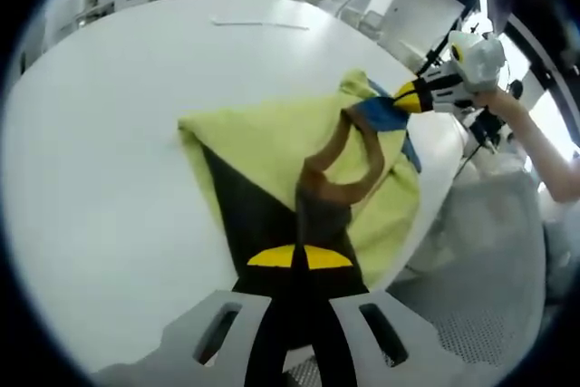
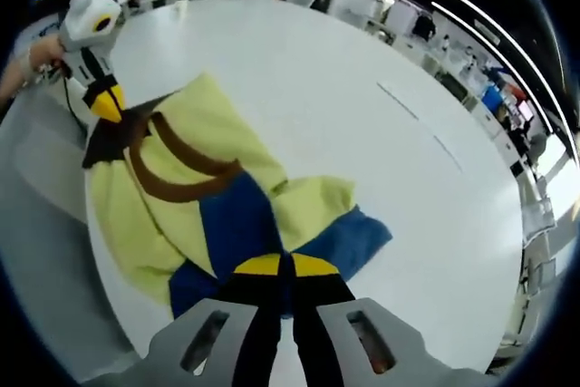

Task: Fold the garment on the visible template until the final outline fits inside the template.

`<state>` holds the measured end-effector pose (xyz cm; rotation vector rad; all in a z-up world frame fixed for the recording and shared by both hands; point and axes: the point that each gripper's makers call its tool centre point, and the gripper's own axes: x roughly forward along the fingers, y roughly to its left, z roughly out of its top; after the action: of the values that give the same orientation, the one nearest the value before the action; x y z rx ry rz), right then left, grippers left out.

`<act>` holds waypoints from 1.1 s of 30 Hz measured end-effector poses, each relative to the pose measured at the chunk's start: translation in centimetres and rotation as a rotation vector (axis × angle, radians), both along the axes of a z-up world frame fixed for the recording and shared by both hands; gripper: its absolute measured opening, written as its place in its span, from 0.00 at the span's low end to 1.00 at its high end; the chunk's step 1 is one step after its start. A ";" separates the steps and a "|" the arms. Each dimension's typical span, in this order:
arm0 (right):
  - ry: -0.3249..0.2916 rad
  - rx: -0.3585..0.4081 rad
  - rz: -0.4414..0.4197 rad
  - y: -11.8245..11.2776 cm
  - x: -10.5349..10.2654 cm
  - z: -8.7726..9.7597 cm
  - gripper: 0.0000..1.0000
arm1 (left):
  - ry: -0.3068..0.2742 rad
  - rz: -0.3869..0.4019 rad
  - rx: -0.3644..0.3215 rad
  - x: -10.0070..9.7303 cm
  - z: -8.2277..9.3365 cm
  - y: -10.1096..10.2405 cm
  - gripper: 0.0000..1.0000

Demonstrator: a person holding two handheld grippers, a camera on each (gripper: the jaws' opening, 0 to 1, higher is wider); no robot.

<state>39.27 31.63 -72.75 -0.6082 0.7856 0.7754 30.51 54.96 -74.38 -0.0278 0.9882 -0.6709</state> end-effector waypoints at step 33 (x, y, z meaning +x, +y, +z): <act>-0.059 0.115 -0.036 -0.6 -0.9 4.1 0.01 | -0.137 -0.059 0.081 2.7 3.0 0.8 0.00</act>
<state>38.41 31.03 -68.65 -0.5101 0.6912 0.7607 33.17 55.80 -71.33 0.1181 0.8857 -0.6773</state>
